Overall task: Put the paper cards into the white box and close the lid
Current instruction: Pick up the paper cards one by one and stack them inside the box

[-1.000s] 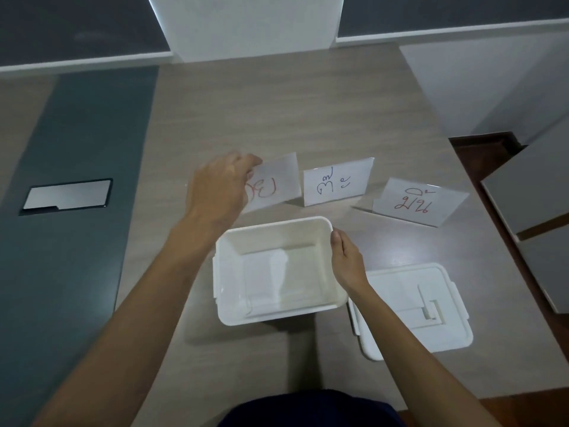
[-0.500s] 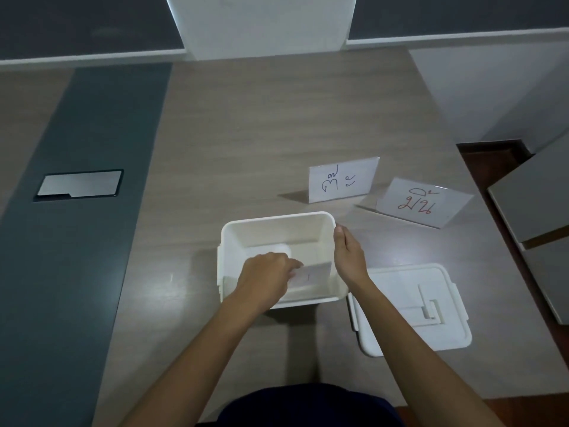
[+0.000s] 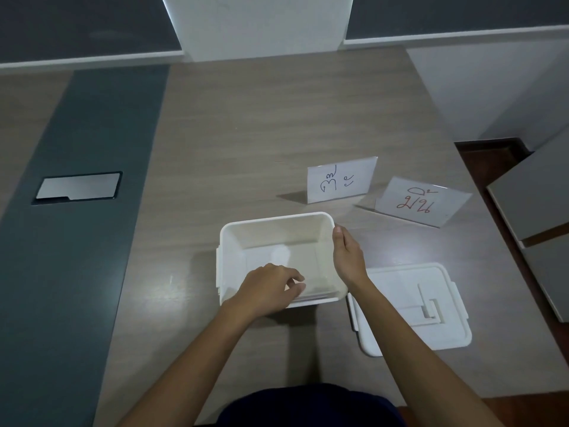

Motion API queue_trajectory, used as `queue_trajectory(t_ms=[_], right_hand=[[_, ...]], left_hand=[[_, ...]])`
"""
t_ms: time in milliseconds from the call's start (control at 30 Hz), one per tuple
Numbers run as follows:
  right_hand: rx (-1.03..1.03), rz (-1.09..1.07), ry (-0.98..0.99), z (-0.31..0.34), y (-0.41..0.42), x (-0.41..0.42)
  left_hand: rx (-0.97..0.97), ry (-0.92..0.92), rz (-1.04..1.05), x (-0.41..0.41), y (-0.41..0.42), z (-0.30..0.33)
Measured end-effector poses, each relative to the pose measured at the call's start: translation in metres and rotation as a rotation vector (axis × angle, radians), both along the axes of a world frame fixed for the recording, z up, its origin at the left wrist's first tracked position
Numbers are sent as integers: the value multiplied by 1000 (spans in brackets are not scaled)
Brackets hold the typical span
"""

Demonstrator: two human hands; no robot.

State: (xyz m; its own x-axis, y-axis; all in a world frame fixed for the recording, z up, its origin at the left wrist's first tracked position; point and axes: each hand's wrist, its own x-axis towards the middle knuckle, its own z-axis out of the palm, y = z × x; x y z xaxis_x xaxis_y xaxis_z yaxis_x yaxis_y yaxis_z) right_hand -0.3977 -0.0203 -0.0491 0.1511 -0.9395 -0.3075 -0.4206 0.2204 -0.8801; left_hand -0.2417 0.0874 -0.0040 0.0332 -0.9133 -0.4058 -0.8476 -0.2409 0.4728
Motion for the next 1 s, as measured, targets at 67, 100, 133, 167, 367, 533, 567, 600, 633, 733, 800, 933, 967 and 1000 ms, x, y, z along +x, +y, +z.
queue_trajectory(t_ms=[67,100,133,167,367,533,567,600,633,733,800,933,967,1000], right_hand=[[-2,2,-13,-1,-1,0],[-2,4,-20,-2,-1,-1],[-1,7,-26,-2,-1,-1],[1,11,-26,-2,-2,-1],[-11,9,7,7,-22,-2],[-198,28,151,19,-58,-2],[-256,43,204,22,-68,1],[-301,52,251,24,-78,4],[-336,56,289,27,-88,9],[-421,83,364,34,-118,22],[-477,157,459,35,-138,28],[-430,315,745,31,-174,33],[-391,341,807,30,-181,32],[-369,365,852,29,-187,31]], left_hand=[[-127,-8,79,6,-3,4],[-213,-17,138,11,-5,6],[-305,-34,203,17,-6,7],[-390,-63,270,23,-7,8],[-326,-110,646,55,10,-11],[-201,224,806,55,25,-29],[-217,264,843,55,25,-30],[-230,288,865,57,24,-30],[-238,306,876,58,21,-30],[-272,338,892,63,11,-33],[-279,346,905,64,3,-33],[-274,403,913,62,-10,-32],[-273,425,912,62,-13,-32],[-270,444,907,61,-16,-33]])
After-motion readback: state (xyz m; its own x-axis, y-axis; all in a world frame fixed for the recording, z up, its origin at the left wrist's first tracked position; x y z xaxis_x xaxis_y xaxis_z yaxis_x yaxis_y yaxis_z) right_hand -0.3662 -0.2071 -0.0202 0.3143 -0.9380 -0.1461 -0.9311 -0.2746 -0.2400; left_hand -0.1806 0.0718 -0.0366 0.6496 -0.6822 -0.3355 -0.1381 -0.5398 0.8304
